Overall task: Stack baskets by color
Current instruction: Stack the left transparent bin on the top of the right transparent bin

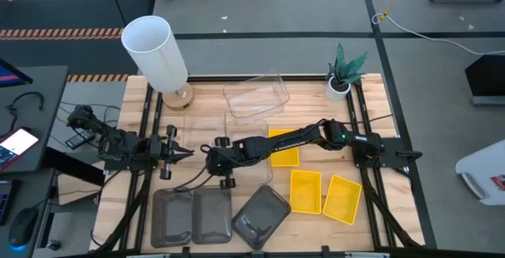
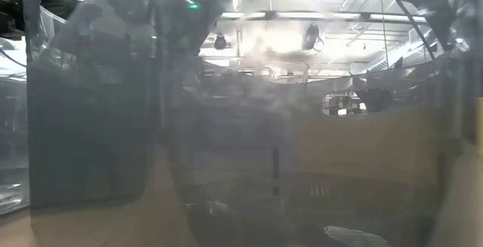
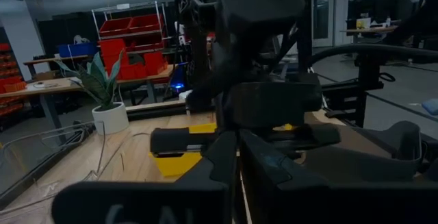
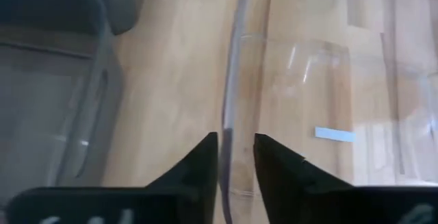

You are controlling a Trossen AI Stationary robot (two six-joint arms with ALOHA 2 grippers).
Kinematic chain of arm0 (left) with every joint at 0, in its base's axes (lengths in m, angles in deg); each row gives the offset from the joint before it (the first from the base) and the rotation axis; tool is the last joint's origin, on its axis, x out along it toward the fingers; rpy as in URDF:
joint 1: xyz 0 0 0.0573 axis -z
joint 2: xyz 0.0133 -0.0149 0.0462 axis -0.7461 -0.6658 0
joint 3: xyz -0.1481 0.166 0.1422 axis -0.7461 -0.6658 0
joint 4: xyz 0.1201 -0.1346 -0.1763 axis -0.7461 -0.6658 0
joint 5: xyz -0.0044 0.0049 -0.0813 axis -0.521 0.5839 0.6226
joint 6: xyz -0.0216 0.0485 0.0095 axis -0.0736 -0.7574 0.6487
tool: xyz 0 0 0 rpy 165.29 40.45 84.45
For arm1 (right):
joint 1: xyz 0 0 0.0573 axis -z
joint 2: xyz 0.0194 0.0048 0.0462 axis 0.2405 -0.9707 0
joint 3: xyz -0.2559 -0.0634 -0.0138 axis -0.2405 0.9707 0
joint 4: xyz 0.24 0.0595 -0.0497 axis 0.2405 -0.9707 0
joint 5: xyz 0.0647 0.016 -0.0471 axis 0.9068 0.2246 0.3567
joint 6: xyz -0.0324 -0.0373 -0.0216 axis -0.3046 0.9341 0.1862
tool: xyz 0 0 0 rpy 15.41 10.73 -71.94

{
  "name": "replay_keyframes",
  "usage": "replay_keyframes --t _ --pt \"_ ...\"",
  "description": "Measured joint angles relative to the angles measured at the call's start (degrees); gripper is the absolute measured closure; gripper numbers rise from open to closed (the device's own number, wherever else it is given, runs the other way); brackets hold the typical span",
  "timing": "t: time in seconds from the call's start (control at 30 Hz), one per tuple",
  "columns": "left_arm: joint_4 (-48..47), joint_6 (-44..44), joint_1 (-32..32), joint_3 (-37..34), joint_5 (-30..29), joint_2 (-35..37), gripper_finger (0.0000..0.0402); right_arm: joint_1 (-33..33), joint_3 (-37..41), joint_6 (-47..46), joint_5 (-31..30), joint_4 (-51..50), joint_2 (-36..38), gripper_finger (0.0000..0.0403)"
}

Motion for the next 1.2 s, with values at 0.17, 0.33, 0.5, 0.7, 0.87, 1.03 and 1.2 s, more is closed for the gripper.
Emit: replay_keyframes --t 0.17,0.33,0.5,0.7,0.87,1.03,1.2 --pt "0.0 0.0 0.0 0.0 0.0 0.0 0.0369 0.4 0.0 2.3 0.1 0.0 0.0 0.0365" --pt "0.0 0.0 0.0 0.0 0.0 0.0 0.0369 0.3 0.0 4.6 0.7 -0.3 0.1 0.0393" --pt "0.0 0.0 0.0 0.0 0.0 0.0 0.0376 0.1 -1.7 7.8 0.5 -4.1 0.1 0.0390" --pt "0.0 0.0 0.0 0.0 0.0 0.0 0.0370 0.0 -5.8 7.6 2.3 -11.7 0.1 0.0393" --pt "0.0 0.0 0.0 0.0 0.0 0.0 0.0366 -0.2 -9.9 8.4 2.2 -18.3 0.1 0.0393" --pt "0.0 0.0 0.0 0.0 0.0 0.0 0.0370 -0.3 -12.5 9.2 1.8 -22.9 0.5 0.0393" --pt "0.0 0.0 0.0 0.0 0.0 0.0 0.0373 -0.2 -12.5 9.7 1.7 -26.2 2.5 0.0393"
